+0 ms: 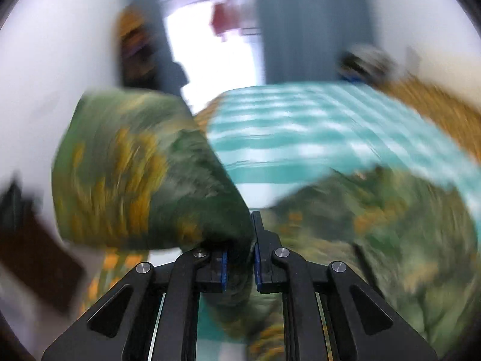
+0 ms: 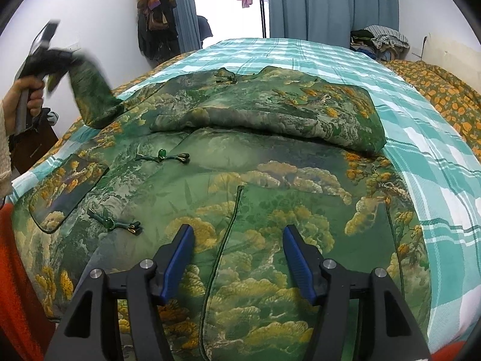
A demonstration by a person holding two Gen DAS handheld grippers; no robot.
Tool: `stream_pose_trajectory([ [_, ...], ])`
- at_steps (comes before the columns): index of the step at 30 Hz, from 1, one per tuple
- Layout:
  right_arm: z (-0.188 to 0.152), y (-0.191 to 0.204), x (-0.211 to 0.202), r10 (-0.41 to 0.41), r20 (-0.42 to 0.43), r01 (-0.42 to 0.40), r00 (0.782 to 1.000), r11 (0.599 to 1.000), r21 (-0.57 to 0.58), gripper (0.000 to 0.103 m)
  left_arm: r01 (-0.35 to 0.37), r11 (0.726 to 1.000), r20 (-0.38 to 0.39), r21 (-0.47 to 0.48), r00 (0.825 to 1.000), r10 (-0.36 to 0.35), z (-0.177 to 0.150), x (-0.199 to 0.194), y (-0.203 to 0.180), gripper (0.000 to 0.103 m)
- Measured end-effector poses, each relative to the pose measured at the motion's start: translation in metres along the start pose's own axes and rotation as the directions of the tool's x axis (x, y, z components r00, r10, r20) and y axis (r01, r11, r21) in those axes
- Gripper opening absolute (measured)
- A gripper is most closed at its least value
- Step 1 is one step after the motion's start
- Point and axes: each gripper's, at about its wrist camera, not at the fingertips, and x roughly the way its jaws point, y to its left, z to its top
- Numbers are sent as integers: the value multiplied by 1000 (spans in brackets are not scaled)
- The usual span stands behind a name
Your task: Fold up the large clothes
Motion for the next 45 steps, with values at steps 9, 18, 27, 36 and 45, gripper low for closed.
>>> stream_pose_trajectory([
  [9, -4, -2, -5, 5, 2, -5, 1000, 1000, -8, 63, 214, 945, -237, 246, 959, -156, -65, 38, -138, 67],
  [18, 19, -19, -16, 54, 32, -56, 998, 996, 68, 63, 168, 986, -247, 0, 955, -163, -104, 1, -82, 92],
  [27, 138, -38, 46, 282, 48, -283, 958, 911, 299, 63, 140, 955, -253, -260, 945, -207, -152, -6, -41, 93],
  [36, 169, -2, 172, 278, -208, -190, 938, 912, 363, 34, 166, 950, -242, -266, 942, -233, -158, -11, -41, 93],
  [45, 188, 4, 160, 187, -154, -154, 970, 967, 203, 23, 179, 942, -258, -285, 932, -256, -145, -10, -44, 93],
])
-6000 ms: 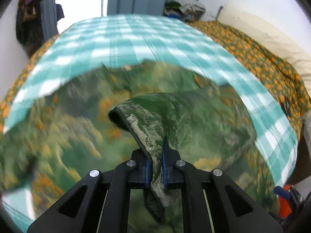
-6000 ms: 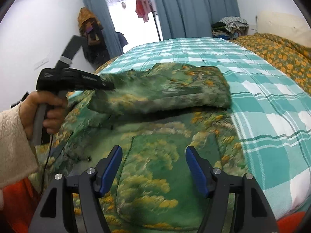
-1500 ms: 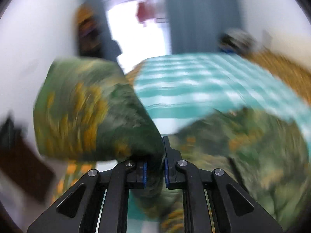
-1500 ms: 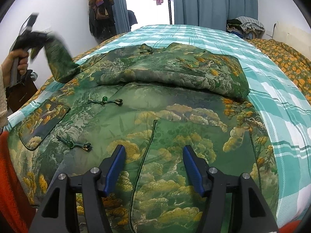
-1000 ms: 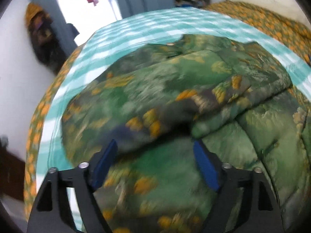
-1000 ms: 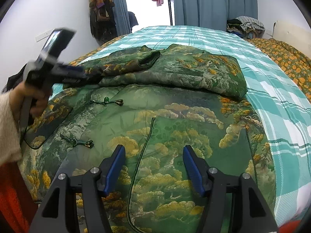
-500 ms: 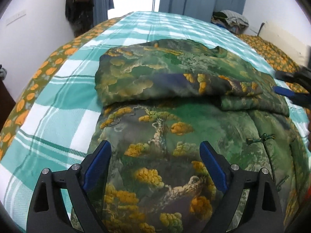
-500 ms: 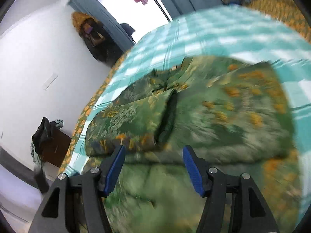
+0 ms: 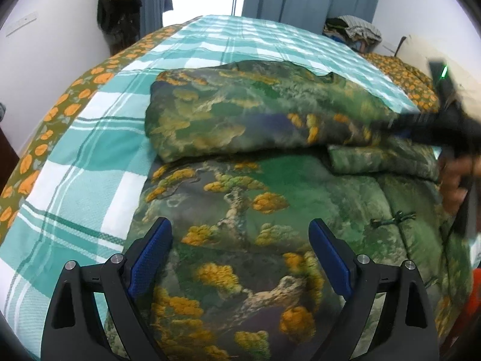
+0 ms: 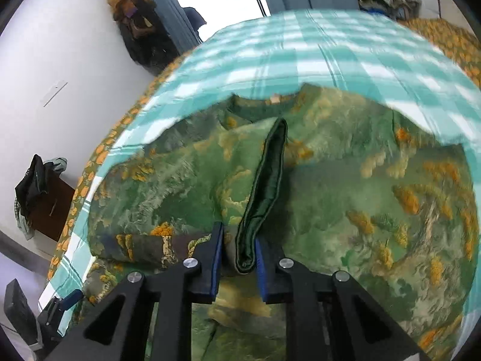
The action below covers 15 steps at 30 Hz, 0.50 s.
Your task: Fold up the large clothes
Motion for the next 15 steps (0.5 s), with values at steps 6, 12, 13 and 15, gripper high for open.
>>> stream_pose_trajectory([
  [6, -25, -7, -10, -14, 30, 15, 999, 999, -48, 52, 28, 999, 45, 17, 999, -28, 38, -22, -4, 94],
  [12, -8, 25, -65, -86, 282, 140, 955, 974, -177, 52, 13, 1000, 126, -24, 992, -10, 100, -8, 2, 99],
  [13, -4, 32, -62, -51, 274, 109, 960, 974, -200, 52, 6, 999, 130, -37, 991, -1, 109, 3, 3, 99],
  [15, 7, 40, -48, 1, 234, 54, 972, 972, -228, 52, -9, 998, 123, -66, 992, 17, 120, 28, 7, 99],
])
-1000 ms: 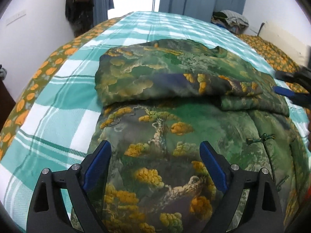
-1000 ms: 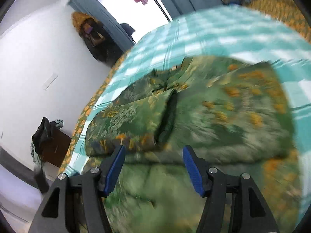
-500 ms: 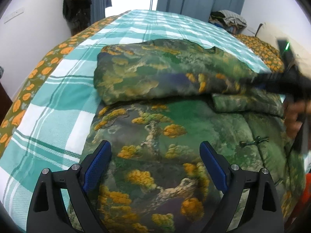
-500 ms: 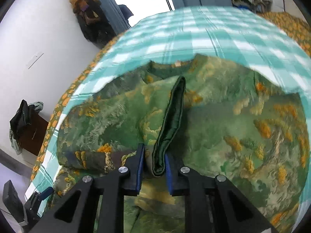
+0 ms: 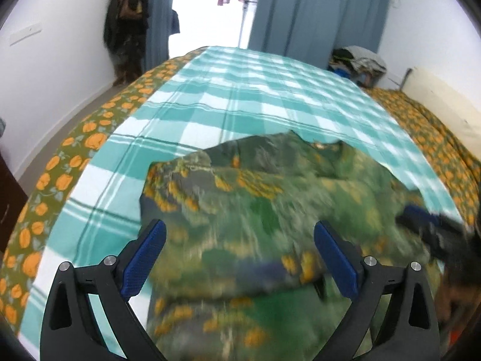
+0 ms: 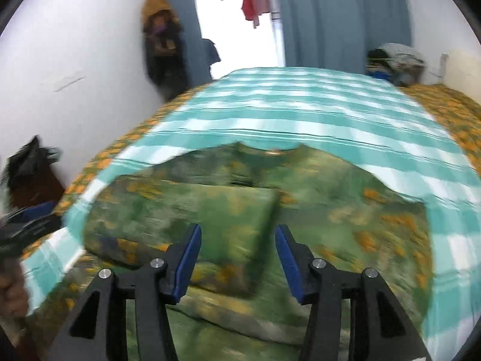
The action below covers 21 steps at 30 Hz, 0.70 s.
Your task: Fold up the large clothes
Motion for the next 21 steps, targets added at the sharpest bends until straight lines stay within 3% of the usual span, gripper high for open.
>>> stream_pose_trajectory([
  [2, -2, 7, 33, 43, -80, -45, 996, 999, -14, 52, -32, 999, -33, 0, 999, 32, -1, 31, -1, 99],
  [5, -28, 0, 91, 25, -262, -22, 965, 1000, 13, 52, -81, 996, -124, 28, 989, 84, -19, 73, 0, 98],
  [7, -39, -7, 101, 37, -242, -29, 970, 999, 38, 52, -117, 990, -187, 84, 974, 131, -39, 99, 1, 99],
  [9, -38, -8, 101, 47, -236, -36, 971, 998, 53, 52, -116, 988, -178, 105, 975, 134, -50, 107, 2, 100],
  [17, -40, -5, 93, 40, -224, -33, 974, 999, 36, 52, -127, 987, -219, 103, 965, 147, -35, 92, -4, 99],
  [21, -43, -10, 92, 56, -211, -47, 976, 998, 49, 52, -48, 999, -164, 15, 985, 49, -8, 60, -14, 100],
])
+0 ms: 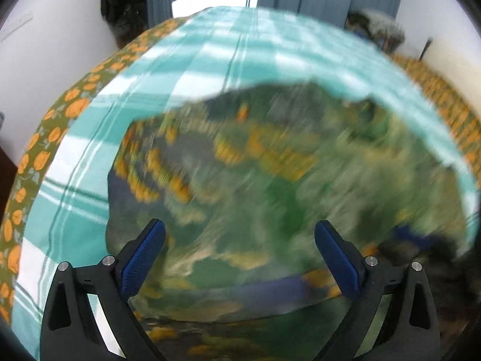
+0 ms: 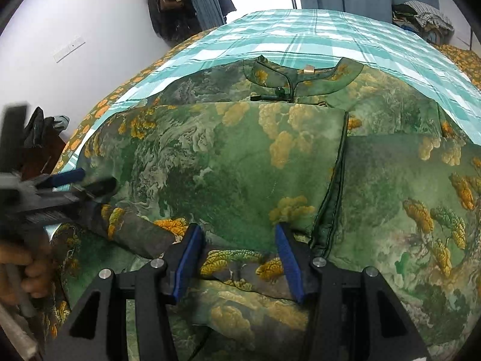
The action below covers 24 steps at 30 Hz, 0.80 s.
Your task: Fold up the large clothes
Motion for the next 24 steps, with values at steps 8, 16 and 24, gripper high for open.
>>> stream_pose_trajectory([
  [8, -1, 2, -2, 0, 14, 0, 1000, 1000, -8, 52, -22, 1000, 75, -21, 997, 24, 44, 41, -10, 100],
  [16, -5, 1, -2, 9, 26, -9, 1000, 1000, -14, 52, -36, 998, -30, -42, 999, 34, 23, 106, 10, 102],
  [24, -5, 3, -3, -6, 33, 7, 999, 1000, -26, 52, -28, 1000, -26, -10, 999, 28, 10, 66, 3, 102],
])
